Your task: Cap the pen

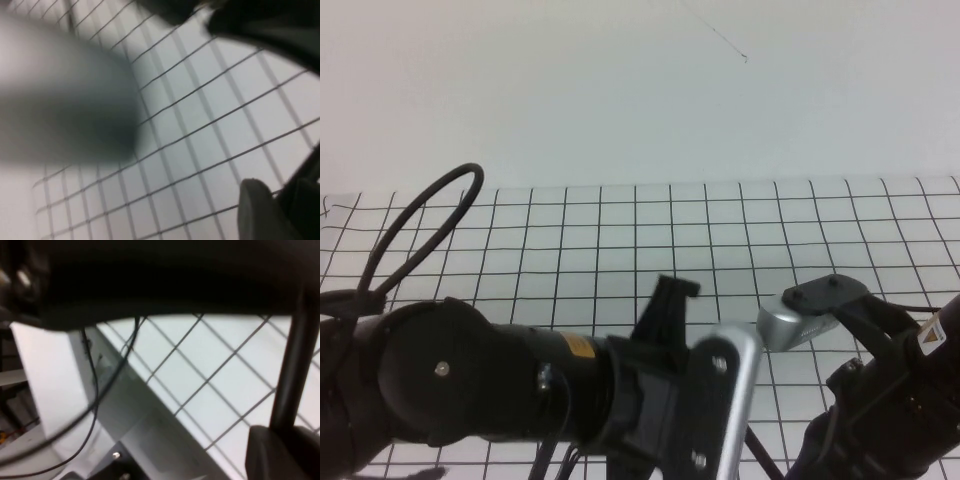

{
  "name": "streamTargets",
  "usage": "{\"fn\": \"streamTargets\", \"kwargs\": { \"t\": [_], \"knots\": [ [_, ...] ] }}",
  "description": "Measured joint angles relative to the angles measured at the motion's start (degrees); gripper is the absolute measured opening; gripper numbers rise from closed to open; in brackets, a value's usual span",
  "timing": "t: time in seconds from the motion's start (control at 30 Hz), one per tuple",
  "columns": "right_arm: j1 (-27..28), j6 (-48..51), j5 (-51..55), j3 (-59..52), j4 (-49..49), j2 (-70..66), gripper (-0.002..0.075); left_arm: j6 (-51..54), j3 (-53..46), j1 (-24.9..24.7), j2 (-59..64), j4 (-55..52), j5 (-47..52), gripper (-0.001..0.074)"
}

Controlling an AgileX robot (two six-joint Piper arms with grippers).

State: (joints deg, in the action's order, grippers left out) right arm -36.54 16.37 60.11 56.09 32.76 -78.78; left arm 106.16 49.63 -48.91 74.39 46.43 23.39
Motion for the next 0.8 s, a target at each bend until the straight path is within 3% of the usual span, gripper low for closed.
{"fn": "streamTargets", "kwargs": {
  "t": [0.27,0.37,0.43,0.6,0.8],
  "knots": [
    [0.0,-11.46,-8.17,-0.11,-15.15,0.0,-0.0003,-25.41,0.0,1.28,-1.88,-10.28,-7.5,0.0365],
    [0.0,-22.74,-13.58,-0.11,-25.02,-0.59,-0.0004,-38.25,0.0,5.22,-2.55,-13.41,-7.89,0.039],
    [0.0,-28.06,-16.62,-0.11,-29.29,-2.16,-0.0003,-47.53,0.0,8.29,-2.55,-14.89,-7.9,0.0344],
    [0.0,-34.34,-21.47,0.01,-31.05,-9.12,-0.0003,-63.43,0.0,16.03,-2.55,-15.04,-6.53,0.0081],
    [0.0,-36.68,-25.45,3.88,-31.76,-18.97,-0.0003,-67.12,0.0,18.01,-4.64,-13.19,-5.13,0.0006]
  ]
}}
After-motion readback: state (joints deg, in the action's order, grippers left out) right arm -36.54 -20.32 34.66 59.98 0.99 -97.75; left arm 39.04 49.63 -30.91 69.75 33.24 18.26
